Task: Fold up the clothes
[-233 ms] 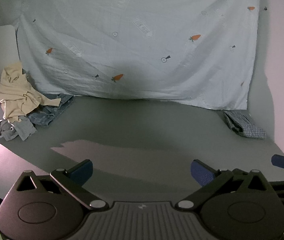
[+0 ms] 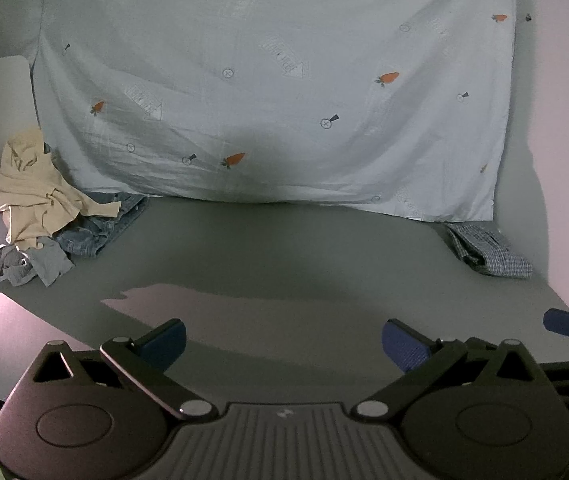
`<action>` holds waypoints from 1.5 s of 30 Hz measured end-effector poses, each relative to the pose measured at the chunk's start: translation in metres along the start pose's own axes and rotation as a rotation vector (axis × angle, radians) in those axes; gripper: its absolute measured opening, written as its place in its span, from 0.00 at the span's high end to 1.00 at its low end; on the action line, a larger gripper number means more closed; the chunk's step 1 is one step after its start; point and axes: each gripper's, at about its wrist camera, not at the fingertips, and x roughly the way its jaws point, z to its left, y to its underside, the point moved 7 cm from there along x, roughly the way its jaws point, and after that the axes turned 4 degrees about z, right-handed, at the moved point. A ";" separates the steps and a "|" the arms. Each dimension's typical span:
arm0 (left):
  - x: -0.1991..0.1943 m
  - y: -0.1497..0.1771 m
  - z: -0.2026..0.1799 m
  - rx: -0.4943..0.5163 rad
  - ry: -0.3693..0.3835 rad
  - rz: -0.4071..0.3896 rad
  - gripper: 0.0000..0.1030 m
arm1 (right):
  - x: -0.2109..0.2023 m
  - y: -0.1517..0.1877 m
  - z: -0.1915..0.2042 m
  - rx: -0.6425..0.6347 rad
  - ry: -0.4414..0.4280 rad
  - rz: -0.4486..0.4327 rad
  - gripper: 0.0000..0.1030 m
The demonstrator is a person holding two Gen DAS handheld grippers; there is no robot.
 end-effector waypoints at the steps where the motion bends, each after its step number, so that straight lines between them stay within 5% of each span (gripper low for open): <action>1: -0.005 0.005 -0.001 0.002 0.001 -0.026 0.00 | 0.000 0.000 -0.001 0.000 0.001 -0.002 0.01; 33: 0.001 0.003 -0.009 0.012 0.040 0.006 0.00 | 0.003 0.000 -0.005 0.017 0.007 0.007 0.01; 40: 0.036 -0.006 -0.029 0.018 0.129 0.041 0.00 | 0.009 0.003 -0.022 0.018 0.087 0.003 0.01; 45: 0.080 -0.047 -0.045 0.016 0.183 0.072 0.00 | 0.042 -0.016 -0.063 0.084 0.114 0.017 0.02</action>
